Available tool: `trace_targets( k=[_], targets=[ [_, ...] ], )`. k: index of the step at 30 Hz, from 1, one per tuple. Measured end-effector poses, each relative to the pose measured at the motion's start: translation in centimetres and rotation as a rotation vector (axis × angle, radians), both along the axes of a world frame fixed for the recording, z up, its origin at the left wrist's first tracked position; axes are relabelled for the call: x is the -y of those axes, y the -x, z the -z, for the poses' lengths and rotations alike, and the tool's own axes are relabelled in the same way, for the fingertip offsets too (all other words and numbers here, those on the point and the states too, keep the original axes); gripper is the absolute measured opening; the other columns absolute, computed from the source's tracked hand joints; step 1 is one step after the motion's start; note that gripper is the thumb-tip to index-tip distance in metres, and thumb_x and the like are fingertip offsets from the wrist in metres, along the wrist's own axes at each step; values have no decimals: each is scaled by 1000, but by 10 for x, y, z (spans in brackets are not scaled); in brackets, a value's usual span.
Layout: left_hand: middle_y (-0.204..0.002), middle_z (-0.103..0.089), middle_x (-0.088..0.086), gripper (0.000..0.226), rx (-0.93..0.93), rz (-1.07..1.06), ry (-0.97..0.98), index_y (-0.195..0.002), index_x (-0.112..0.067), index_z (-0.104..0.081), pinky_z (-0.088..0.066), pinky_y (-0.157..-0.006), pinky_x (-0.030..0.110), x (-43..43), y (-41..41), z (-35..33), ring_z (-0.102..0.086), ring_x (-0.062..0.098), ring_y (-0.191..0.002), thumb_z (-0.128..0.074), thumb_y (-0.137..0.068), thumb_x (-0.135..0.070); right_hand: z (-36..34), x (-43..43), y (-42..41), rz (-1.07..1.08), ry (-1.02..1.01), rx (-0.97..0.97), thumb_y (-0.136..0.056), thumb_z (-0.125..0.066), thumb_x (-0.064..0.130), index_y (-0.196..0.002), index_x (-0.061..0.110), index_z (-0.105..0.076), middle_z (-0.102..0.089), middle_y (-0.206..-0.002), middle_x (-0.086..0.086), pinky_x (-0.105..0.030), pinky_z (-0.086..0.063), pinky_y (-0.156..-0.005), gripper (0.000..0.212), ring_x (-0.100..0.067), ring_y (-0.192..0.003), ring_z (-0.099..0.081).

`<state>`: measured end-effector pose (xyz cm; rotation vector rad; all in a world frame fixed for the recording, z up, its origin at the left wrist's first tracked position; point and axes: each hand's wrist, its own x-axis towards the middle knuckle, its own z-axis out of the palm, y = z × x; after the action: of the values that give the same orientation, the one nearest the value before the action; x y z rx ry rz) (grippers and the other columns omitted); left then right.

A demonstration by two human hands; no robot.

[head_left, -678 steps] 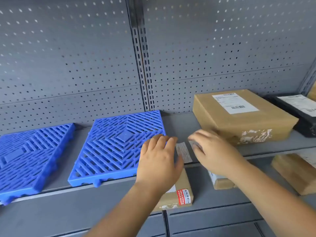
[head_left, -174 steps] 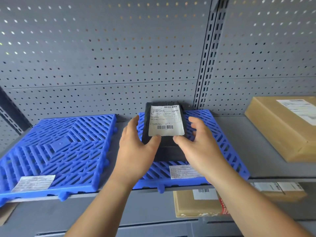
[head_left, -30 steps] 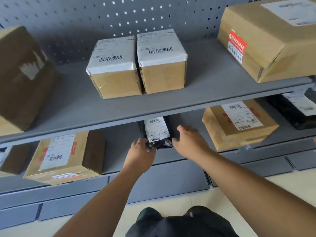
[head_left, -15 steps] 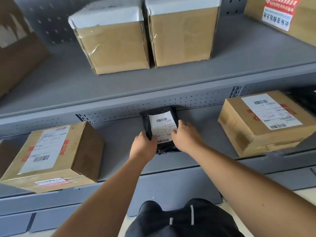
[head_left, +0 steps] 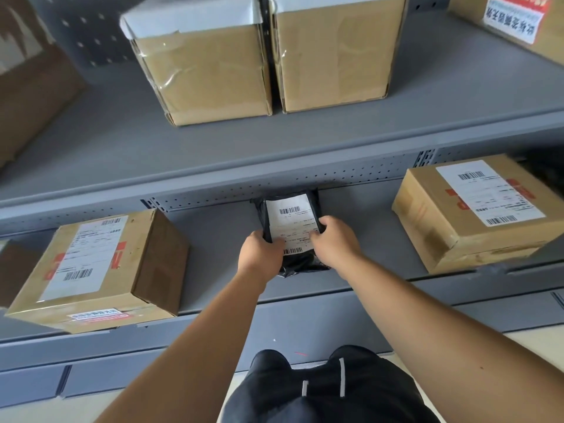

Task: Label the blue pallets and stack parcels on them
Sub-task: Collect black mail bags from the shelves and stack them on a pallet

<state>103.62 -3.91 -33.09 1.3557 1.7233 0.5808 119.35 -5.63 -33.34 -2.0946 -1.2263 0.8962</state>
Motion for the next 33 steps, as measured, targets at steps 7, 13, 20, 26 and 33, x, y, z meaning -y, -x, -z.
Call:
trace_targets(
  k=[7, 13, 20, 26, 33],
  targets=[
    [-88, -75, -10, 17, 156, -131, 44, -84, -33, -64, -62, -70, 31, 28, 14, -37, -74, 15, -83, -61, -95, -19, -30, 32, 5, 10, 27, -103, -94, -63, 25, -135, 15, -60, -69, -127, -3, -29, -50, -86, 42, -24, -108, -65],
    [-85, -75, -10, 10, 115, -121, 80, -91, -32, -66, -56, -56, 20, 60, 30, -75, -73, 12, -78, -63, -96, -23, -71, 63, 16, 55, 9, -194, -87, -68, 19, -104, 25, -67, -74, -99, 5, -27, -51, -73, 18, -16, -87, -67],
    [-90, -75, -7, 8, 139, -136, 103, -95, -32, -65, -64, -74, 36, 89, 42, -109, -74, 17, -84, -62, -96, -25, -113, 88, 23, 72, 39, -229, -86, -68, 23, -113, 24, -68, -71, -100, 10, -20, -44, -62, 27, -3, -83, -63],
    [-86, -73, -12, 10, 225, -236, 91, -92, -31, -62, -52, -50, 13, 121, 44, -134, -73, 8, -78, -62, -99, -24, -129, 105, 20, 36, 36, -310, -89, -67, 24, -122, 22, -67, -72, -113, 5, -29, -53, -76, 34, -15, -97, -68],
    [-96, -76, -1, 9, 343, -441, 59, -104, -22, -66, -61, -61, 22, 172, 42, -155, -77, 15, -85, -66, -97, -26, -149, 133, 19, -67, 4, -435, -89, -69, 21, -114, 23, -70, -75, -103, 8, -24, -49, -68, 25, -10, -92, -69]
  ],
)
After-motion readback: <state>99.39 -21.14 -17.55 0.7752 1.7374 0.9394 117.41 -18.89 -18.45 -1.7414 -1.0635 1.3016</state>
